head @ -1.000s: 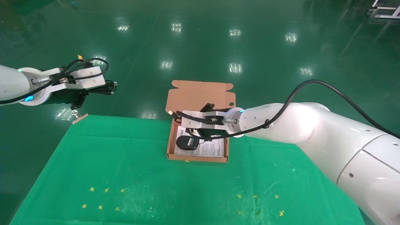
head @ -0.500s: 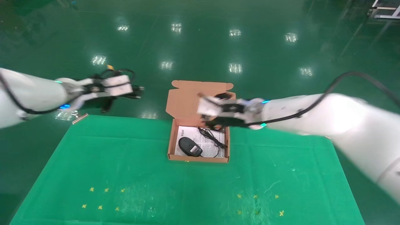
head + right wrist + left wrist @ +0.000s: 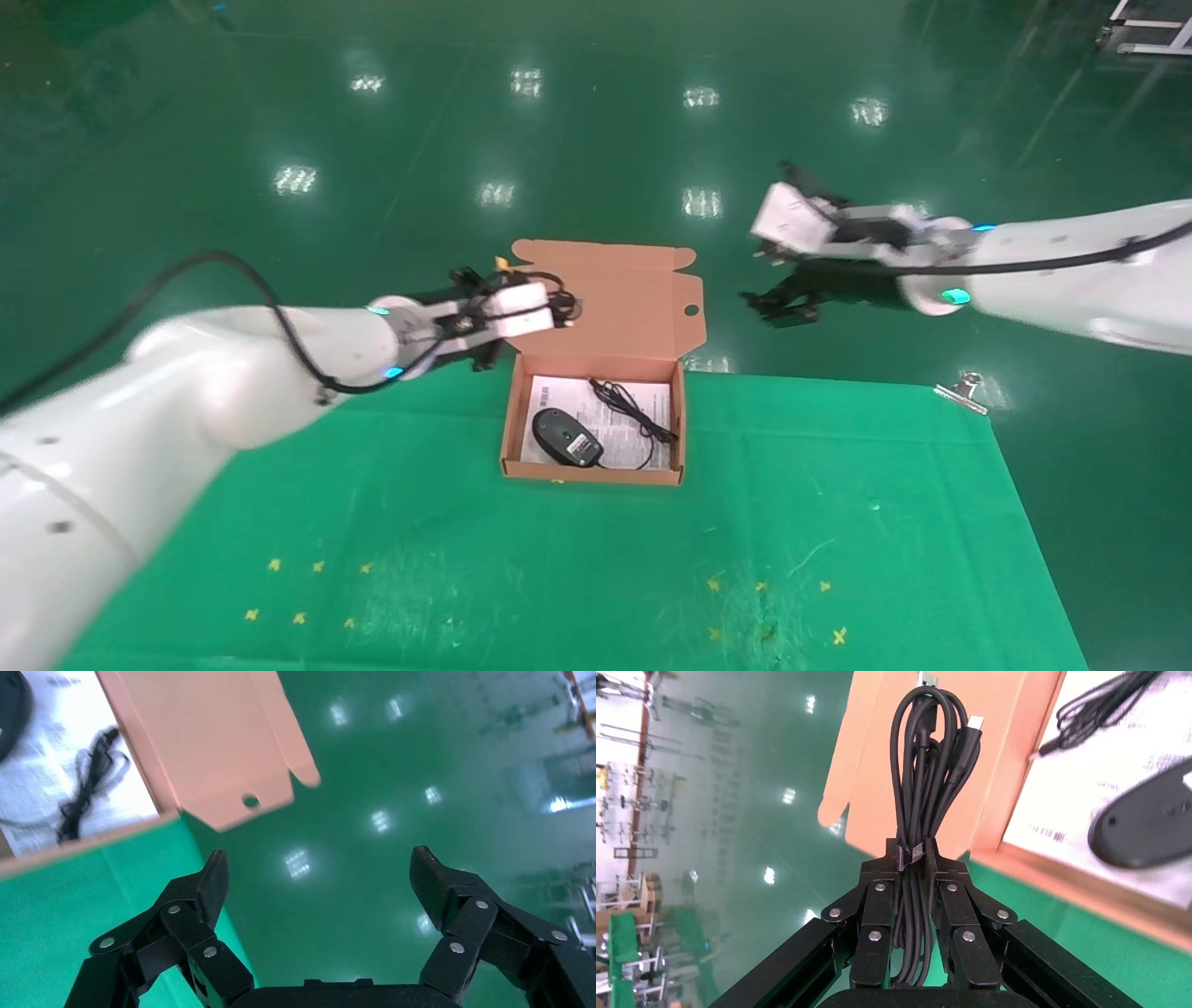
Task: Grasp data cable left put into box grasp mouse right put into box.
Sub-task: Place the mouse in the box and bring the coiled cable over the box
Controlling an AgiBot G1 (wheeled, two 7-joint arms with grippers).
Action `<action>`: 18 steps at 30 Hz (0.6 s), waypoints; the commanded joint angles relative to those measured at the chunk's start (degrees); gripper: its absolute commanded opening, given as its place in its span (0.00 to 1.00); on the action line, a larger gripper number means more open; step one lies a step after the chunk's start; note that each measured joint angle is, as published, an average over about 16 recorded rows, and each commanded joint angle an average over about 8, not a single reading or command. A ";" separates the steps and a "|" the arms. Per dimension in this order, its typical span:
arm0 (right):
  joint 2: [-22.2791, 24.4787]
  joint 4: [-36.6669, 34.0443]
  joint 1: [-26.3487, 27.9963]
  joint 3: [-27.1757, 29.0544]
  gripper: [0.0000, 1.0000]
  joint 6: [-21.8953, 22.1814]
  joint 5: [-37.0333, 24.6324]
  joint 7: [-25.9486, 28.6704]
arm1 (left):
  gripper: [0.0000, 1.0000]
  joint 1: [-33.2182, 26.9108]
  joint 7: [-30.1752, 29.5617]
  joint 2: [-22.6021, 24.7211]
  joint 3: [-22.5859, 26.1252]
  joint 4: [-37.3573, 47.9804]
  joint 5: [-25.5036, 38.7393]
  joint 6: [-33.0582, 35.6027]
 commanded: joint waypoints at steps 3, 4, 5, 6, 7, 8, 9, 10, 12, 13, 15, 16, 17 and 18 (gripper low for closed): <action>2.63 -0.07 0.64 0.70 1.00 -1.02 0.86 -0.74 | 0.00 1.17 4.59 2.56 0.79 3.93 -4.05 -3.86; 3.26 -0.03 0.76 0.85 1.00 -1.27 1.05 -0.87 | 0.00 1.59 5.43 2.68 1.24 3.91 -5.16 -4.41; 3.87 0.02 0.88 1.00 1.00 -1.53 1.25 -0.97 | 0.00 1.98 6.21 2.75 1.72 3.80 -6.26 -4.87; 4.48 0.07 1.01 1.15 1.00 -1.80 1.45 -1.07 | 0.00 2.38 6.92 2.82 2.23 3.62 -7.36 -5.26; 5.10 0.14 1.13 1.30 1.00 -2.08 1.67 -1.15 | 0.00 2.76 7.60 2.86 2.78 3.39 -8.44 -5.59; 5.69 0.23 1.24 1.45 1.00 -2.38 1.89 -1.21 | 0.00 3.11 8.24 2.89 3.34 3.14 -9.50 -5.87; 6.27 0.37 1.35 1.59 1.00 -2.69 2.11 -1.27 | 0.00 3.42 8.86 2.91 3.89 2.89 -10.54 -6.12; 6.88 0.54 1.45 1.73 1.00 -3.01 2.32 -1.35 | 0.00 3.72 9.45 2.93 4.45 2.62 -11.57 -6.35; 8.11 0.97 1.62 2.02 1.00 -3.71 2.82 -1.42 | 0.00 4.22 10.57 2.95 5.53 2.09 -13.63 -6.77; 8.73 1.23 1.70 2.15 1.00 -4.07 3.06 -1.45 | 0.00 4.43 11.10 2.96 6.05 1.82 -14.67 -6.97; 9.90 1.80 1.82 2.40 1.00 -4.79 3.53 -1.46 | 0.00 4.74 12.16 2.96 7.05 1.27 -16.66 -7.31; 10.44 2.08 1.87 2.50 1.00 -5.13 3.74 -1.45 | 0.00 4.86 12.66 2.96 7.52 1.03 -17.64 -7.46; 10.94 2.34 1.92 2.60 1.00 -5.43 3.94 -1.42 | 0.00 4.95 13.14 2.96 7.98 0.80 -18.59 -7.58; 11.37 2.59 1.95 2.69 1.00 -5.70 4.12 -1.37 | 0.00 5.01 13.65 2.96 8.43 0.60 -19.55 -7.68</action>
